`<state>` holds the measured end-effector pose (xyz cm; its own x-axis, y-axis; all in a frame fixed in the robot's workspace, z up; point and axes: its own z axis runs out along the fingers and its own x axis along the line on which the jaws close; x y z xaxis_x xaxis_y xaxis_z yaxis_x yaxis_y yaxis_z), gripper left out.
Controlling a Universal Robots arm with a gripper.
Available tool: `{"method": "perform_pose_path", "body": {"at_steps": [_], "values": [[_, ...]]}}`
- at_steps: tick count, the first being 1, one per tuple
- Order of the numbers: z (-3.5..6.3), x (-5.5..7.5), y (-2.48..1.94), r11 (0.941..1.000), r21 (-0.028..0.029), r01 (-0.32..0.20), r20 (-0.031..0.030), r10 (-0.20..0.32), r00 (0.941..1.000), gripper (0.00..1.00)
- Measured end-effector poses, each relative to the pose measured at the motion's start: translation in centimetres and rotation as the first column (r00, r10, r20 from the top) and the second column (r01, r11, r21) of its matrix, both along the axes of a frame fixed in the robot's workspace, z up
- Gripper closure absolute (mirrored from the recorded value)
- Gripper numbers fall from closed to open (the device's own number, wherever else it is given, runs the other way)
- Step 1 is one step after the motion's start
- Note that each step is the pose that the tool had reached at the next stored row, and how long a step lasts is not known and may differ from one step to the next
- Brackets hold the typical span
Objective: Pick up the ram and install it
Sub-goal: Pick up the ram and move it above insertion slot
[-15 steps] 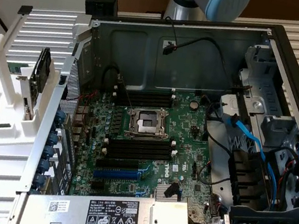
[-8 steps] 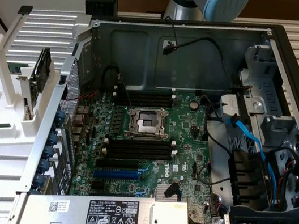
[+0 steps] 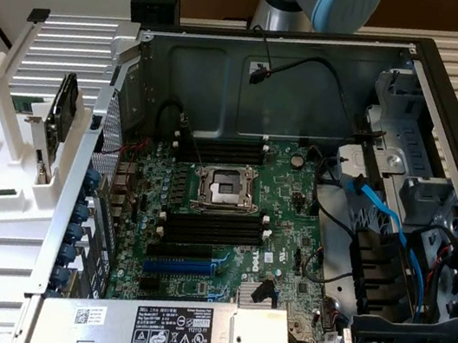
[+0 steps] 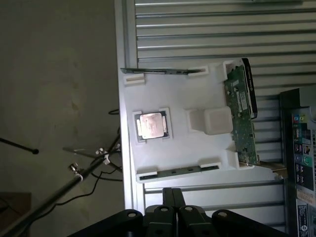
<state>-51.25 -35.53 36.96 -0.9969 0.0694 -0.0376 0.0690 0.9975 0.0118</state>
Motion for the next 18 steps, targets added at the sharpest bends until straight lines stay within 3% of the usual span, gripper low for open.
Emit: {"method": "perform_pose_path", "body": {"at_steps": [7, 8, 11, 12, 16, 18], "values": [[0.00, 0.00, 0.00, 1.0000, 0.0000, 0.000, 0.0004, 0.000, 1.0000, 0.90], [-0.03, -0.01, -0.01, 1.0000, 0.0008, -0.009, 0.0068, 0.009, 0.9999, 0.90], [-0.01, 0.00, 0.00, 0.9966, 0.0051, -0.082, 0.0083, 0.082, 0.9966, 0.90], [-0.02, 0.00, 0.00, 0.9880, 0.0105, -0.154, 0.0091, 0.154, 0.9880, 0.90], [-0.04, 0.00, 0.00, 0.9737, 0.0193, -0.227, 0.0108, 0.227, 0.9739, 0.90], [-0.05, 0.00, 0.00, 0.9545, 0.0219, -0.297, 0.0112, 0.297, 0.9547, 0.90]]}}
